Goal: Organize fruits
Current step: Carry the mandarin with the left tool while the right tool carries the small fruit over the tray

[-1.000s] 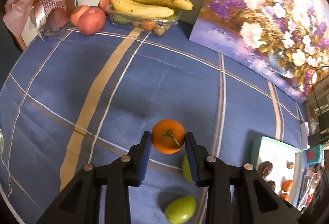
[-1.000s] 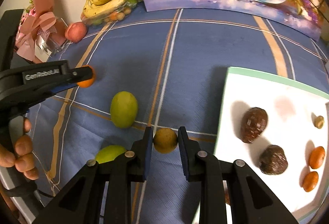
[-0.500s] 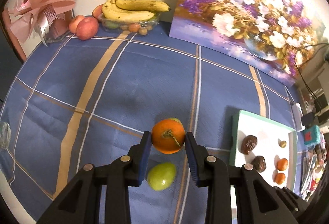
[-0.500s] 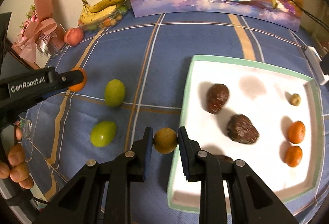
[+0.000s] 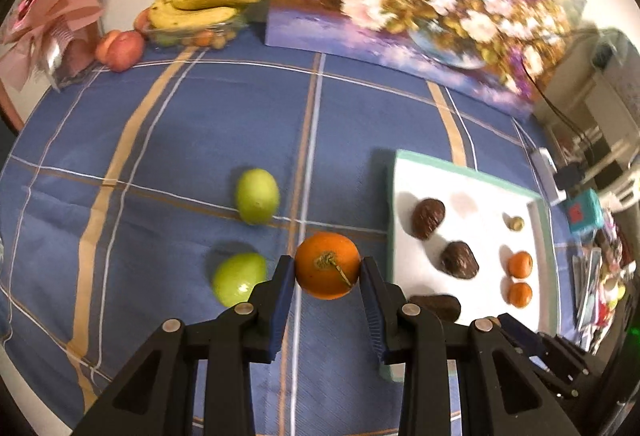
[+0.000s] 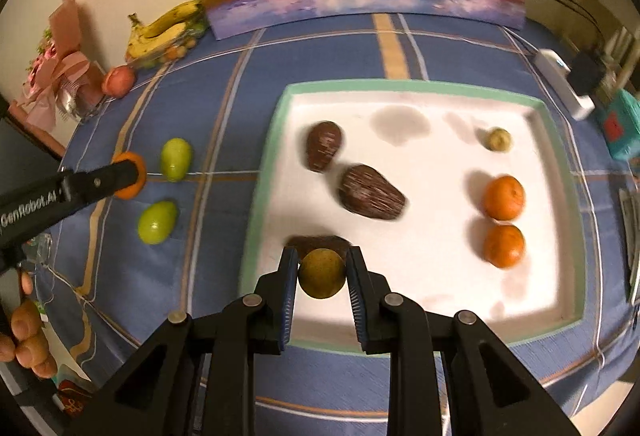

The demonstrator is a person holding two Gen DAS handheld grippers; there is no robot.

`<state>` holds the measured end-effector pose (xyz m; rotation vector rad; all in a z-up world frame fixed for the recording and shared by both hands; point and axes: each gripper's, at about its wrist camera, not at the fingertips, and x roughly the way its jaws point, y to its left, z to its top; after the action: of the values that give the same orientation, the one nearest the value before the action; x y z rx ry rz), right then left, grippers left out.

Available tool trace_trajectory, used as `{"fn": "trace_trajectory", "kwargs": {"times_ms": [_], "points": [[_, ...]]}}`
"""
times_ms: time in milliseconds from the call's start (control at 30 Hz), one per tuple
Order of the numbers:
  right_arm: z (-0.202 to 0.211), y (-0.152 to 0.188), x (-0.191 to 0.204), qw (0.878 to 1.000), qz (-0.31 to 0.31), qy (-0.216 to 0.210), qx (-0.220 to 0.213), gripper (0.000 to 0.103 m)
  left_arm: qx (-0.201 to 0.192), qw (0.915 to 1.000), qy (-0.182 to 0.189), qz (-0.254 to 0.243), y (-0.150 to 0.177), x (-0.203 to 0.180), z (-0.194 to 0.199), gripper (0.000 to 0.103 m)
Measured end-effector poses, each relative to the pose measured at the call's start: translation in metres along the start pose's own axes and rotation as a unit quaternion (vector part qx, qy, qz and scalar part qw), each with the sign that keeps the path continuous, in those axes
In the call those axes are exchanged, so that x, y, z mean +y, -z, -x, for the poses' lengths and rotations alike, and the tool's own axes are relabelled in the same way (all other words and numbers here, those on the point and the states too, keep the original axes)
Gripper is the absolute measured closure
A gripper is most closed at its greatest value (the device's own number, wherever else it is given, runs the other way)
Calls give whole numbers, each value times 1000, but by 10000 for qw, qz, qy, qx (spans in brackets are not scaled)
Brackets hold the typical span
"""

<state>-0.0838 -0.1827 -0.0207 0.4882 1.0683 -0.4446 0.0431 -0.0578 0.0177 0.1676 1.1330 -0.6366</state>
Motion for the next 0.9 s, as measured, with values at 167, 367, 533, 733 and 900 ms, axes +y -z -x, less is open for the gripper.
{"fn": "trace_trajectory", "kwargs": {"times_ms": [167,367,533,733,900], "points": [[0,12,-20,9998,-143,98,130,77,126,9994,-1,-335,14,-26,-4,67],[-3,23,-45,9989,-344,208,258,77,346,9964,34,-767,31,-60,-14,67],[-4,29,-66,9977,-498,325,335,77,514,9915,-78,-1196,47,-88,-26,67],[-7,32,-86,9963,-633,403,420,77,832,9832,-233,-1609,65,-113,-48,67],[-16,35,-96,9948,-751,404,551,77,967,9709,-538,-2124,82,-131,-60,67]]}}
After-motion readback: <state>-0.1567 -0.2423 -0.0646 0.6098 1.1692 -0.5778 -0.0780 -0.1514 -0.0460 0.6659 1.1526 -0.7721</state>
